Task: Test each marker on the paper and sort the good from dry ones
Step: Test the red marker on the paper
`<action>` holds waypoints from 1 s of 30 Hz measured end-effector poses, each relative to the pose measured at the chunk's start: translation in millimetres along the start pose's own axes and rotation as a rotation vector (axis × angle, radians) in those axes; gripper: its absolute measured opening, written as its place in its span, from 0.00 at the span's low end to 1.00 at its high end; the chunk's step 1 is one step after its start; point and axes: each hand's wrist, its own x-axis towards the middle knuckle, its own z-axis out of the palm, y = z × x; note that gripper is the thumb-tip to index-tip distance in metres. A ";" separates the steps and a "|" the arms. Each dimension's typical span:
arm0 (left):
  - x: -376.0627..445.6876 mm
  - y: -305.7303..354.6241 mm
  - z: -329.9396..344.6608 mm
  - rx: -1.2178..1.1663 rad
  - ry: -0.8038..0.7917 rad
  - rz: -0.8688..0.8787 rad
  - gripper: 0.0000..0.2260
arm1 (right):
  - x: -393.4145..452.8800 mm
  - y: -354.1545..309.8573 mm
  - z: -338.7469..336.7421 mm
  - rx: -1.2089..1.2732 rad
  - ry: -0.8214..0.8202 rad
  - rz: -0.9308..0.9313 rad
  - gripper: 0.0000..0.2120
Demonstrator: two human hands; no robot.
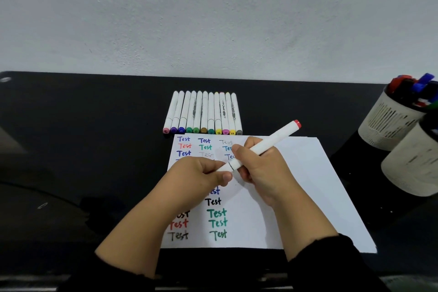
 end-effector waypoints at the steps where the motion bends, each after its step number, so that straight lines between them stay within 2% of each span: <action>1: -0.7 0.4 -0.6 -0.009 -0.001 0.003 0.03 | -0.3 0.3 0.6 -0.005 0.002 -0.003 0.16; 3: -0.9 0.8 1.1 -0.019 0.024 0.002 0.03 | 0.5 1.3 4.0 -0.007 0.040 0.020 0.16; 6: -2.4 0.2 2.0 0.080 0.122 0.016 0.13 | 6.4 -0.1 0.8 0.063 0.197 0.076 0.13; 9: -4.5 -2.2 -4.8 0.106 0.192 -0.006 0.18 | 11.2 -7.0 -17.2 0.083 0.312 0.067 0.14; 16: -0.4 -6.1 -1.0 -0.007 0.240 0.004 0.17 | 15.4 -0.3 -12.2 -0.100 0.285 -0.005 0.13; 22: 5.0 -9.6 -2.1 0.063 0.280 0.045 0.18 | 18.9 13.7 -8.7 -0.294 0.299 -0.156 0.16; 30: 12.5 -14.0 -3.8 0.125 0.303 0.058 0.19 | 22.0 24.6 -5.6 -0.380 0.285 -0.199 0.15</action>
